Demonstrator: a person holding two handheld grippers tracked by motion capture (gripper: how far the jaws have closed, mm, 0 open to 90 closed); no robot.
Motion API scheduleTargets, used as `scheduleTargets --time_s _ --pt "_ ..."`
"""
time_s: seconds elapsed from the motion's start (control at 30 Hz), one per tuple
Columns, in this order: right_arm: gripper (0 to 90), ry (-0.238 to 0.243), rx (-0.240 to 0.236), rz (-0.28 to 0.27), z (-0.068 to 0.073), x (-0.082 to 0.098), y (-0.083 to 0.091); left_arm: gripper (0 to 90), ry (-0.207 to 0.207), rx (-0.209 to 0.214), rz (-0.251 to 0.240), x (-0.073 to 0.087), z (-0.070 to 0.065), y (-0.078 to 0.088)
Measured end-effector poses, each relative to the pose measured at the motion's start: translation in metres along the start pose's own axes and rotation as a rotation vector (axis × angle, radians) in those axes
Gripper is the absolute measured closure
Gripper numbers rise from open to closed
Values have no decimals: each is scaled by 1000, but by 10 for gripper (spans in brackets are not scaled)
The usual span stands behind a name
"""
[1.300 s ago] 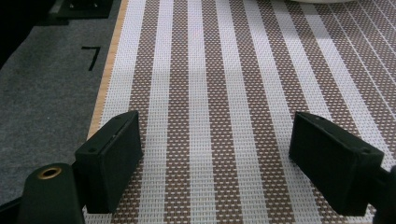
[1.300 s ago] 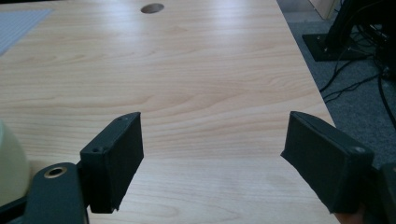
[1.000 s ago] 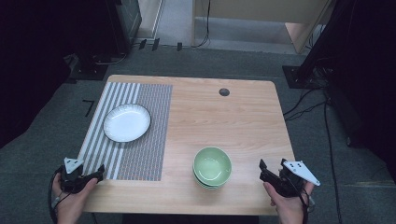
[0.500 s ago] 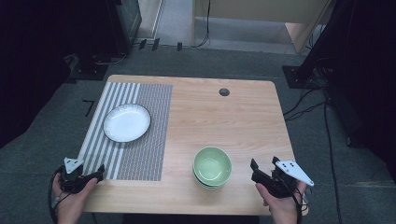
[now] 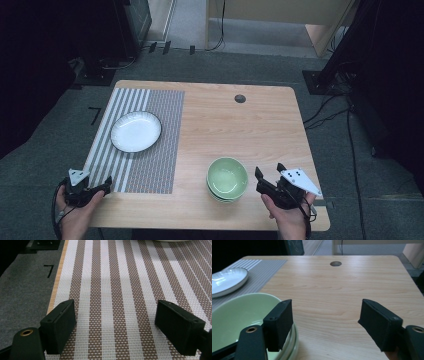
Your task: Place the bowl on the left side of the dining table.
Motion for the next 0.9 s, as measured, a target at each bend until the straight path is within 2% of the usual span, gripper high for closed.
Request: scheduleTargets --time_s 0.13,0.3,0.37,0.47,0.53,0.7,0.77,0.8,0.9 --pt "318 -12 -39 15 9 -2 -3 160 0 0 1 0 0 0" --pt "380 -1 -52 27 20 -5 -10 160 0 0 0 0 0 0" --pt "394 -8 -69 23 25 -9 -14 160 0 0 0 0 0 0" --pt "428 -15 -61 22 29 -13 -18 160 0 0 0 0 0 0" --pt "460 -34 -83 32 34 -13 -23 160 0 0 0 0 0 0" --pt "480 -53 -106 54 37 -10 -26 160 0 0 1 0 0 0" --pt "490 -70 -112 59 36 -8 -27 160 5 -14 6 0 1 1" --pt "496 -68 -115 61 36 -7 -28 160 15 -41 -10 -2 3 3" --pt "510 -80 -138 83 36 -1 -31 160 52 -18 -60 -9 -1 9"
Point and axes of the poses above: each handheld gripper's, and its own axes: y roughly backward along the jaws, x roughly out of its underside, z roughly to its left, the point moved 6 cm from there along -y, roughly forward along the jaws, and after that the axes turned 3 degrees about x, right-handed, at the moved point
